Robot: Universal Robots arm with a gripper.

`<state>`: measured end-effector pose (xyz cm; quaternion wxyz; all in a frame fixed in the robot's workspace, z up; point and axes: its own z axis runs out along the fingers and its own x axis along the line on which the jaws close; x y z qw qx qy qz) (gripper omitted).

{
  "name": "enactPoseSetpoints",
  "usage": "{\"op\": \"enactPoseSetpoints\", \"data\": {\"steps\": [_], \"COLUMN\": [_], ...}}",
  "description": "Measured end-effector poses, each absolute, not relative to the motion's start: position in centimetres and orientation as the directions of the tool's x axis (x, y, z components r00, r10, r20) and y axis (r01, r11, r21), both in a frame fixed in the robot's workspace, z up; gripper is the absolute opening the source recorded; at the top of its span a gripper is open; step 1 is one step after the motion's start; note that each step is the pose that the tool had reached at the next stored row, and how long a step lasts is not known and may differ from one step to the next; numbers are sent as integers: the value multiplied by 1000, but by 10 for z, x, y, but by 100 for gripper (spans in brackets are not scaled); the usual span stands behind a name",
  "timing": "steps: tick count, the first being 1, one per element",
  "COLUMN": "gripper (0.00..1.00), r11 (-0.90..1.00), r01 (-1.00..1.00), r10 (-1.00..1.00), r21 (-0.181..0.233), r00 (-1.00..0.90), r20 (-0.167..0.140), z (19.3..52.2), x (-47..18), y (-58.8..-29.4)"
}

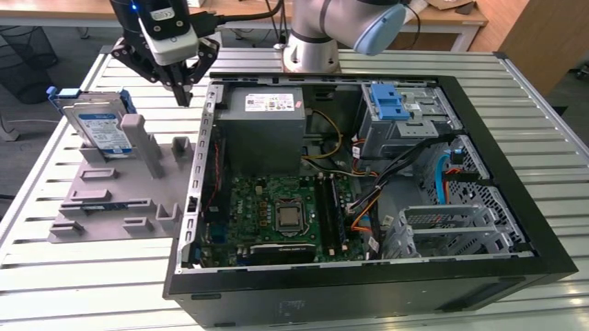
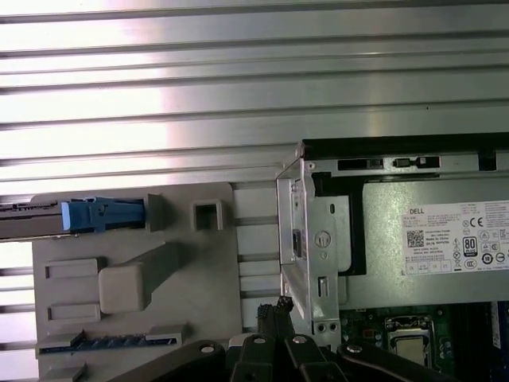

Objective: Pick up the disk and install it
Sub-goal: 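Reach for the disk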

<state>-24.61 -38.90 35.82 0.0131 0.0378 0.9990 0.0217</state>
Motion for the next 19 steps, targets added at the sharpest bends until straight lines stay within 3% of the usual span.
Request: {"op": "enactPoseSetpoints", "data": {"steps": [19], "gripper": [11], "r11": [996], "r01": [75], "r10": [76], "r21": [44], "r00": [-997], "r20": [-24], "z": [357], "x": [-256], "y": [-385]}}
